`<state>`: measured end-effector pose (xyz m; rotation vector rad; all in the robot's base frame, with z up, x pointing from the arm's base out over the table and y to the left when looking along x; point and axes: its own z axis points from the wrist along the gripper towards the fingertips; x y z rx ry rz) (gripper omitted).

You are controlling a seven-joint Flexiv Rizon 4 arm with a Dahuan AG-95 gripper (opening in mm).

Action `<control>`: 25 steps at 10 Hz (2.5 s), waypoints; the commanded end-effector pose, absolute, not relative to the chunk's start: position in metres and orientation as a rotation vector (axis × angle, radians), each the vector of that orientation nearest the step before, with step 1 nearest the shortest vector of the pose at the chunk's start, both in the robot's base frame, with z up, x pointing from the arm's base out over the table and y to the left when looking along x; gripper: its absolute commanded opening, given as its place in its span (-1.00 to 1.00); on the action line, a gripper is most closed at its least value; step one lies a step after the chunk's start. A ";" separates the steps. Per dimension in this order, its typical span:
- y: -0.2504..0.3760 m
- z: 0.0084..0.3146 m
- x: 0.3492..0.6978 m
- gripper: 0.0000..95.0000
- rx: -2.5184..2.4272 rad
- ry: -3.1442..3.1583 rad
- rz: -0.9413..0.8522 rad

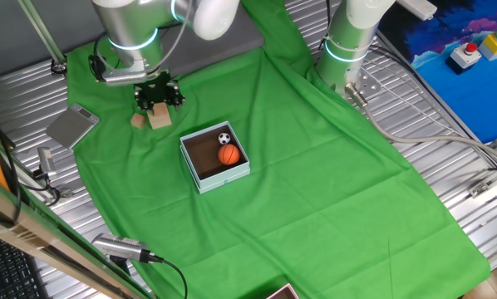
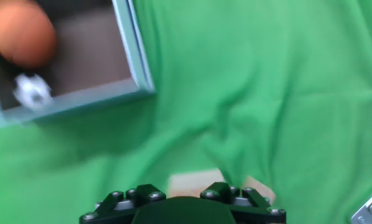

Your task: Take everything out of the gift box

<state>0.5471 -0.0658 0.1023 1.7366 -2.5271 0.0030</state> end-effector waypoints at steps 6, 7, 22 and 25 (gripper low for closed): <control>-0.061 0.105 0.549 0.20 1.679 -2.549 -0.005; -0.061 0.105 0.548 0.20 1.679 -2.547 -0.002; -0.013 0.110 0.535 -0.20 1.527 -2.628 -0.150; 0.030 0.117 0.513 -0.20 1.438 -2.668 -0.131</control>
